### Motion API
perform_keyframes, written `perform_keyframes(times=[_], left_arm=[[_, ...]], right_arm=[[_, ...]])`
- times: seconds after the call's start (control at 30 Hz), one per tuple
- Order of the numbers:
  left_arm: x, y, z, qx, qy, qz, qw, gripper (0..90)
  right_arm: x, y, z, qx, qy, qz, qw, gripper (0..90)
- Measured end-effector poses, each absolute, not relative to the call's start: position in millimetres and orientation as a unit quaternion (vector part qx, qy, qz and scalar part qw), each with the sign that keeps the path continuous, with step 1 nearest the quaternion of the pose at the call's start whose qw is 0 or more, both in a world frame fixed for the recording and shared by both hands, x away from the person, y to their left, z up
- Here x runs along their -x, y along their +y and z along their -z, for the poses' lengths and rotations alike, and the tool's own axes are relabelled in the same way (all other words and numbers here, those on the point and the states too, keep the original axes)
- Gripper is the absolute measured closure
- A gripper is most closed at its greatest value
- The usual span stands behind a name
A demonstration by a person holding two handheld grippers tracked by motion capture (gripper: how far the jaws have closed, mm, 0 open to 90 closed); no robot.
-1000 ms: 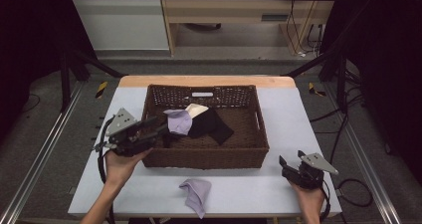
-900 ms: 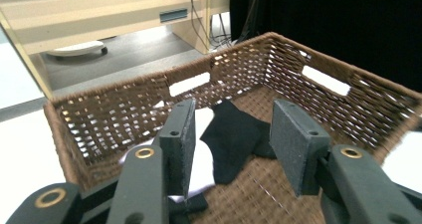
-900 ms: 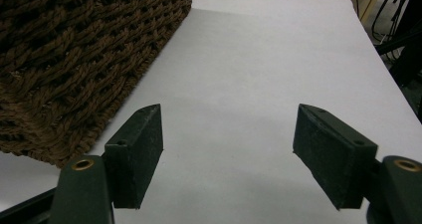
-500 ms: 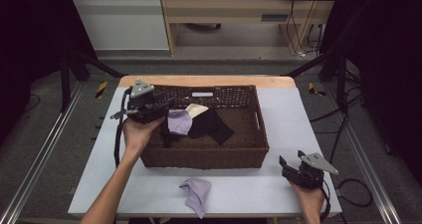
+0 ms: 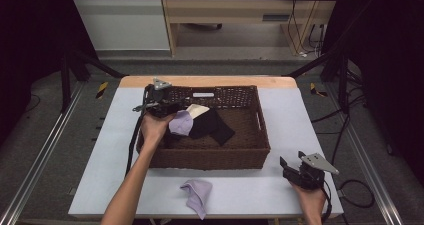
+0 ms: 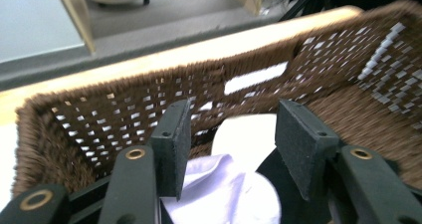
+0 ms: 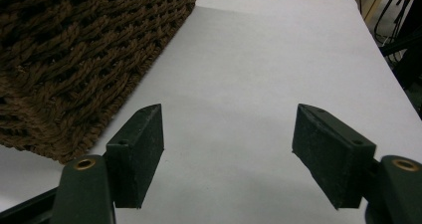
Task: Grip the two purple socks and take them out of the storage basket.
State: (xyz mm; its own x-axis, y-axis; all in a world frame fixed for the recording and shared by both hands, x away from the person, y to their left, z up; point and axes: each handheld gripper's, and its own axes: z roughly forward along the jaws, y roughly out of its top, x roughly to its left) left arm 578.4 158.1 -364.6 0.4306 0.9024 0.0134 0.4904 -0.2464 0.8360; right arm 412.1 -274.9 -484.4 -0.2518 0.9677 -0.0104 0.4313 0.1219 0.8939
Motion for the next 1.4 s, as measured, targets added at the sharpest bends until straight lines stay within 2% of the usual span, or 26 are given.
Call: perform_keyframes(times=[0.07, 0.37, 0.67, 1.13, 1.3, 1.4], left_arm=[[-583, 153, 372, -0.755, 0.462, -0.264, 0.383, 47.7], [-597, 146, 394, -0.792, 0.468, -0.208, 0.333, 47.0], [-600, 142, 406, -0.820, 0.455, -0.202, 0.284, 50.4], [-602, 130, 425, -0.868, 0.409, -0.154, 0.235, 47.4], [-602, 129, 427, -0.871, 0.420, -0.140, 0.212, 56.4], [-602, 128, 428, -0.874, 0.422, -0.132, 0.201, 68.8]], right_arm=[[-412, -274, 484, -0.517, 0.675, -0.412, 0.326, 28.6], [-412, -274, 484, -0.517, 0.676, -0.412, 0.326, 28.6], [-410, -275, 484, -0.513, 0.673, -0.417, 0.331, 28.6], [-411, -275, 484, -0.516, 0.674, -0.415, 0.327, 28.6], [-412, -275, 485, -0.517, 0.675, -0.414, 0.325, 30.0], [-413, -276, 485, -0.520, 0.674, -0.414, 0.322, 30.0]])
